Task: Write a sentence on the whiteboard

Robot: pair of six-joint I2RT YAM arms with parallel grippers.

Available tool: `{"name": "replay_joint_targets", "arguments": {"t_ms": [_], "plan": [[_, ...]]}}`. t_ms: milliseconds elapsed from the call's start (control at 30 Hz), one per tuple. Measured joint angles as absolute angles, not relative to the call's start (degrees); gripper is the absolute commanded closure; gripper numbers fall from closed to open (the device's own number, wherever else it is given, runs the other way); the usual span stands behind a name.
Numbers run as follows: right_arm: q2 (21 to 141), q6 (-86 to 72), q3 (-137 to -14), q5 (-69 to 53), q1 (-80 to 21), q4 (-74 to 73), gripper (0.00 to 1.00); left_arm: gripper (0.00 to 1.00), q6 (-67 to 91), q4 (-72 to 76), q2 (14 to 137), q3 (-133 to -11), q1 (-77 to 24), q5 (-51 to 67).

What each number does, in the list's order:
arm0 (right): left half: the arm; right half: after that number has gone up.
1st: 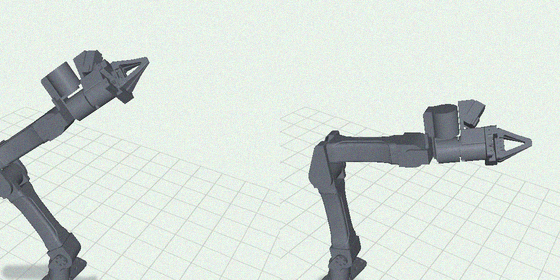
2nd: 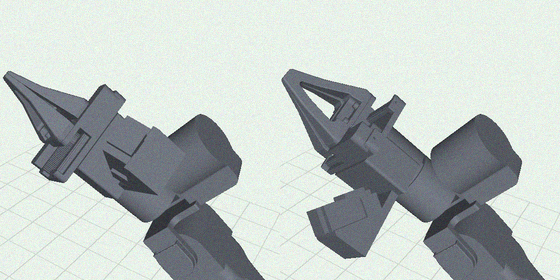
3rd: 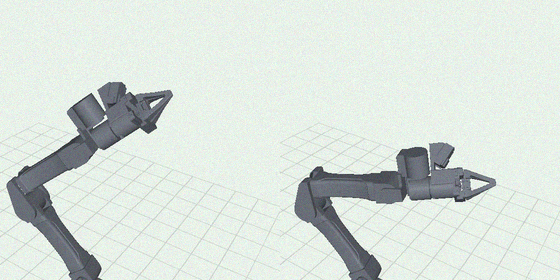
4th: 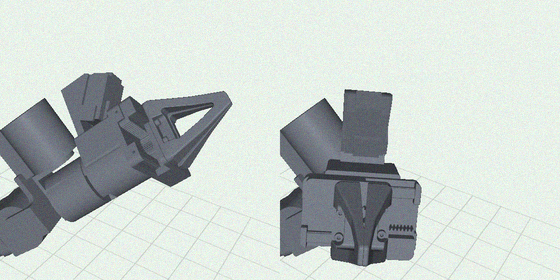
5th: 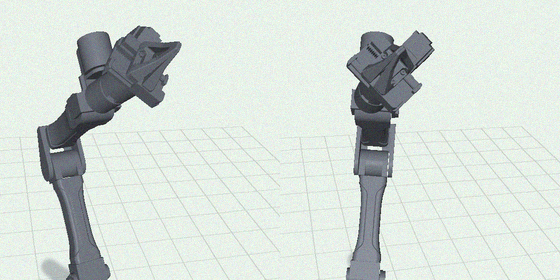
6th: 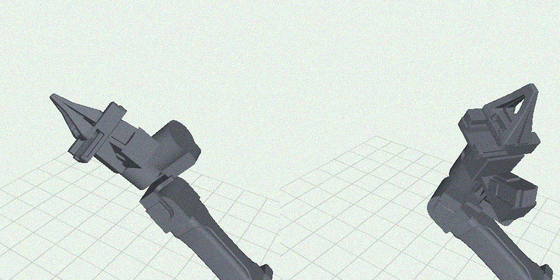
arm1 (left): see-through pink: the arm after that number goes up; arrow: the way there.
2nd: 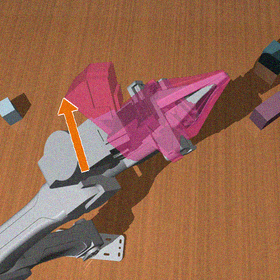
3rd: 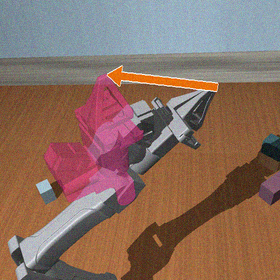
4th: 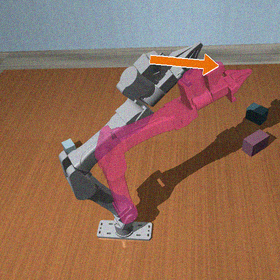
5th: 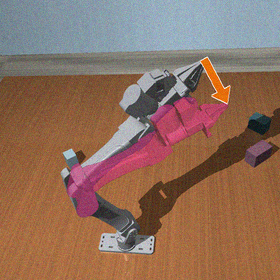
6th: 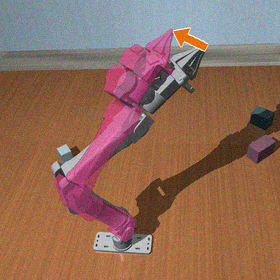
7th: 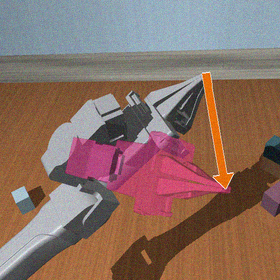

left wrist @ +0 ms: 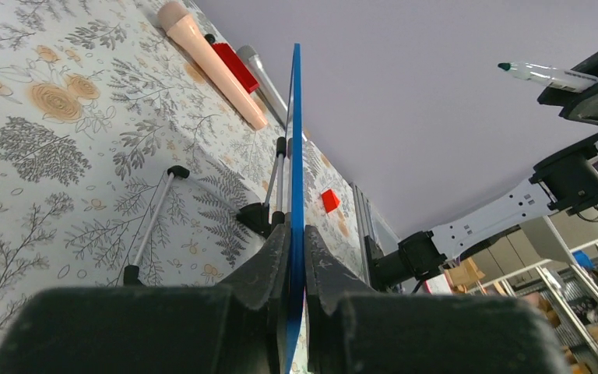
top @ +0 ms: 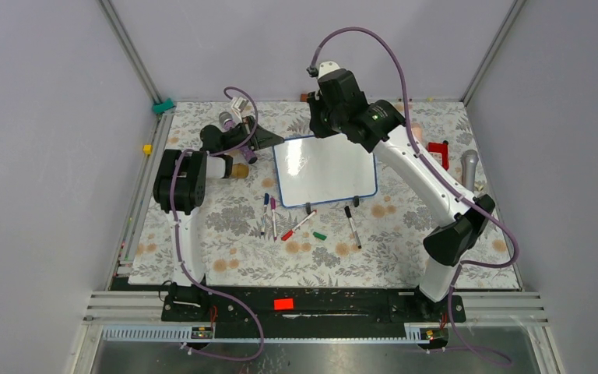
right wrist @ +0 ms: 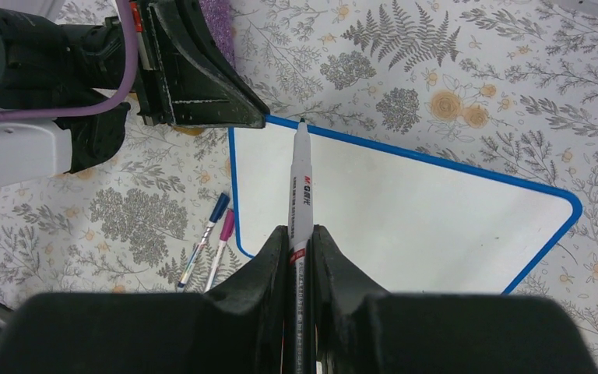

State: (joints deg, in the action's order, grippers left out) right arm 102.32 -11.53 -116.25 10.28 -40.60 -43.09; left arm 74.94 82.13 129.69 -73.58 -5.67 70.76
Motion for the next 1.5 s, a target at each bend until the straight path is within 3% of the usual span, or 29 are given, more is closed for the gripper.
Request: {"name": "replay_joint_targets", "arguments": {"t_ms": [700, 1133, 1500], "plan": [[96.79, -7.18, -105.97, 9.43, -40.62, -36.86, 1.00, 1.00, 75.09, 82.65, 125.71, -66.24, -4.80, 68.47], [96.23, -2.81, -102.76, 8.82, -40.62, -35.11, 1.00, 1.00, 75.00, 82.26, 127.79, -72.73, -7.44, 71.81], [95.31, -1.74, -99.59, 6.35, -40.62, -33.89, 1.00, 1.00, 73.93, 82.41, 127.63, -71.13, -7.97, 71.02]]}}
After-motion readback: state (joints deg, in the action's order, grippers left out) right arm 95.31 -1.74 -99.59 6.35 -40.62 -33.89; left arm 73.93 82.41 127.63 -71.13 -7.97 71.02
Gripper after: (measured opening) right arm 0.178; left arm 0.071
